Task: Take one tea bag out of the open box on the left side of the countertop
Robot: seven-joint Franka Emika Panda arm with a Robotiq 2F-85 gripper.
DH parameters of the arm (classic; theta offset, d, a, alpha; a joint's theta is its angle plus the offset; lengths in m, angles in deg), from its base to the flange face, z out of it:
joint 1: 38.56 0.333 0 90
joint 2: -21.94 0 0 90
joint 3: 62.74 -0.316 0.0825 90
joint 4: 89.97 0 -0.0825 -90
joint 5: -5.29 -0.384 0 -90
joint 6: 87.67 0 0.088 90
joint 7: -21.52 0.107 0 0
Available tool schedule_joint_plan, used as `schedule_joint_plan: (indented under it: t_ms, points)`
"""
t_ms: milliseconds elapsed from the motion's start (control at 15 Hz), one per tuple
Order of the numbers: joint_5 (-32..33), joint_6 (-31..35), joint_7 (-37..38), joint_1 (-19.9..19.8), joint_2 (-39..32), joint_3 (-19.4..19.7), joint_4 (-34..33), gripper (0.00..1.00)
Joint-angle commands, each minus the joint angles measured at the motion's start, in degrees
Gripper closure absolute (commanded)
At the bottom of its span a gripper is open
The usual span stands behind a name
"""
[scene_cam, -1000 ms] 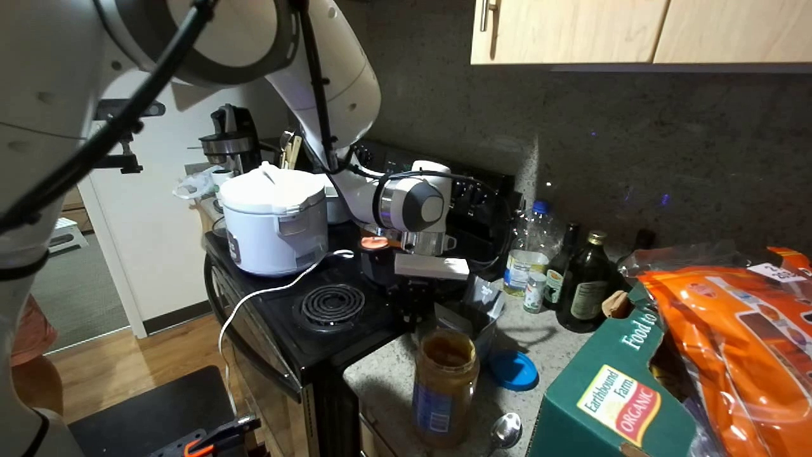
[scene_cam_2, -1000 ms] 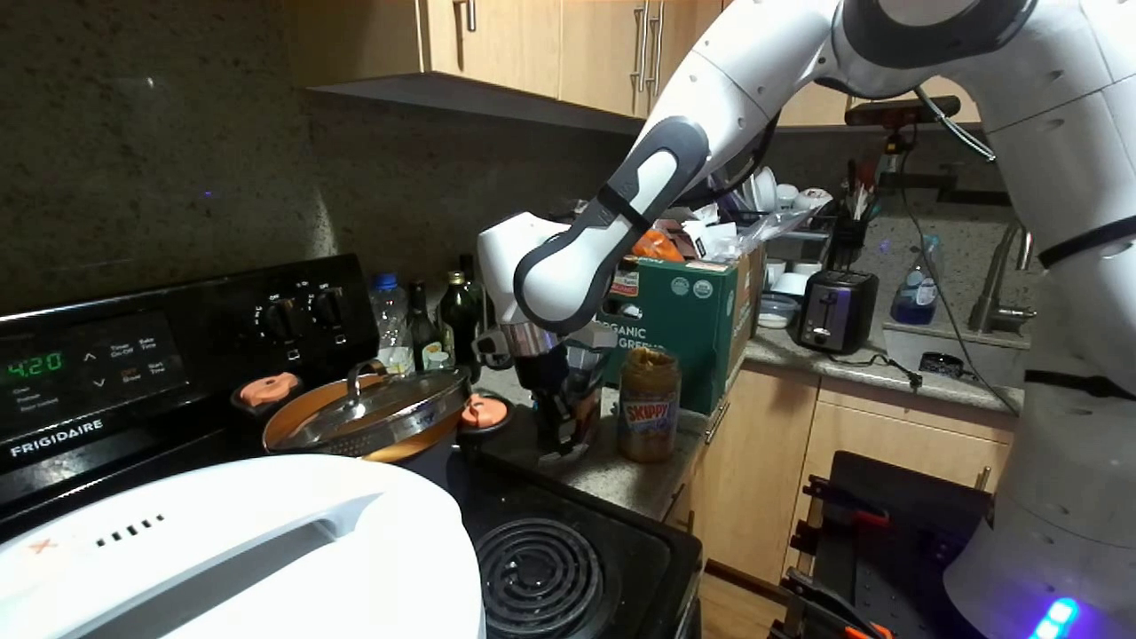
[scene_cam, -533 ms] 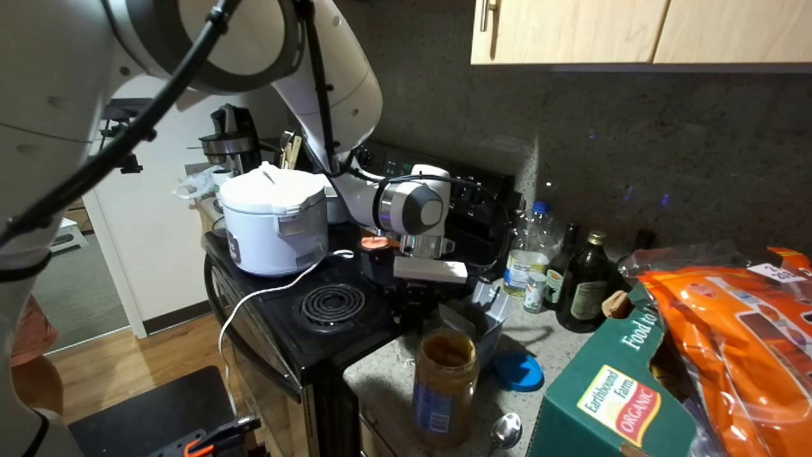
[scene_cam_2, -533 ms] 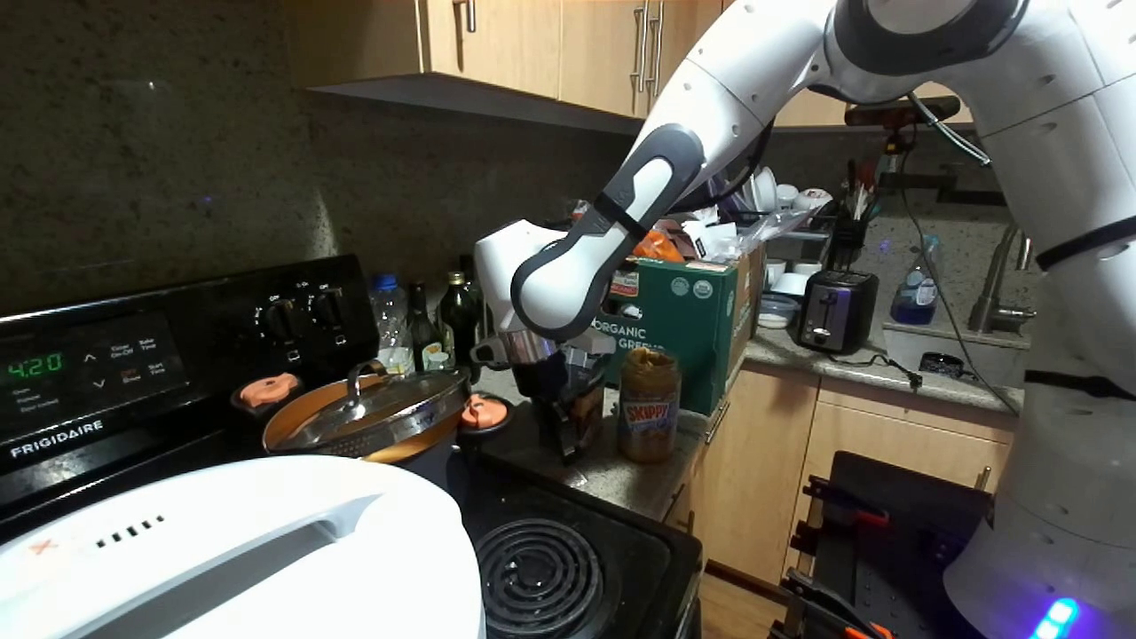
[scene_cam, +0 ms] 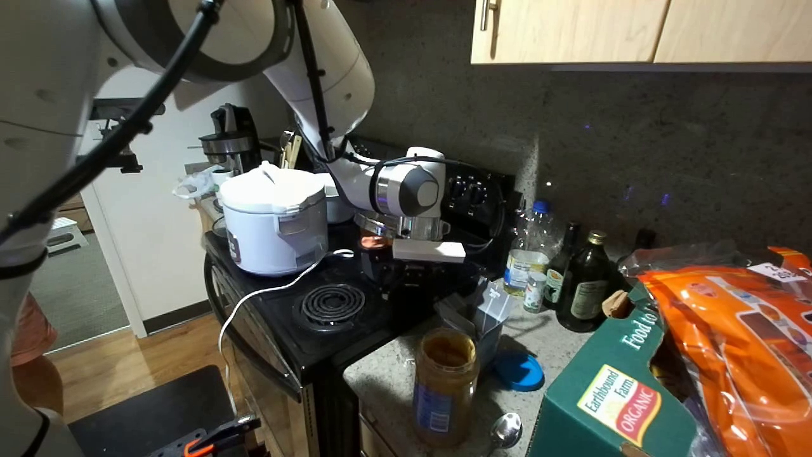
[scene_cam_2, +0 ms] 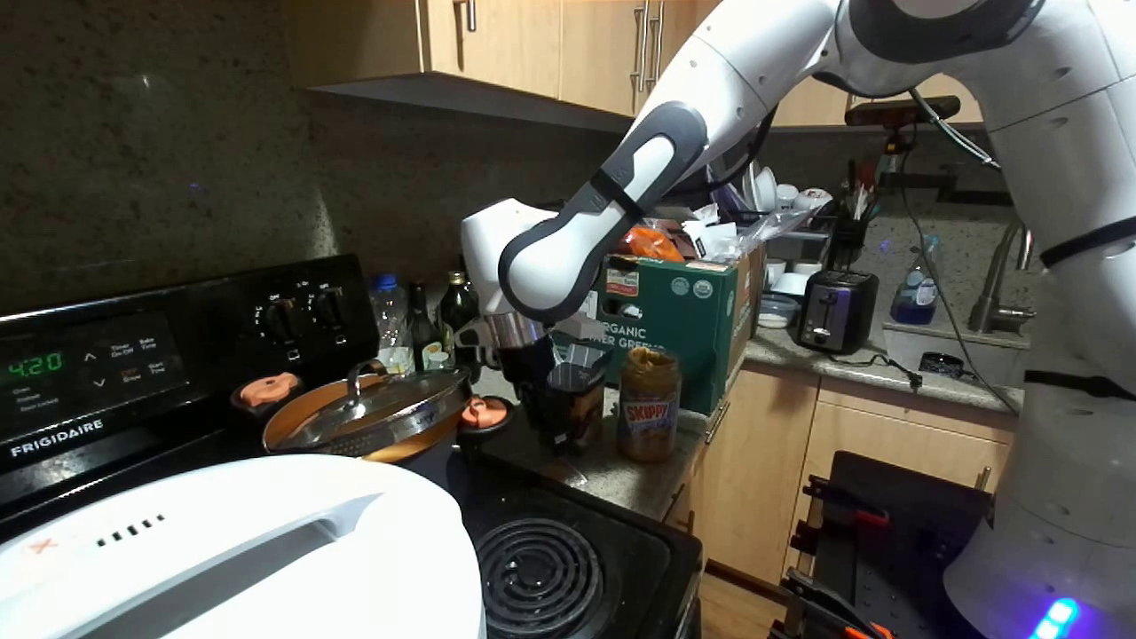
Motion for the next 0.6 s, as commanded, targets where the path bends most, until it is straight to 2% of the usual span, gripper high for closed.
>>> schedule_joint_plan:
  t_ms: [0, 533]
  points:
    - [-0.1, -1.1, -3.6, 0.0, 3.3, -1.2, 0.8, 0.0]
    - [-2.2, -0.4, -13.2, -0.8, 6.4, -2.2, 2.1, 0.0]
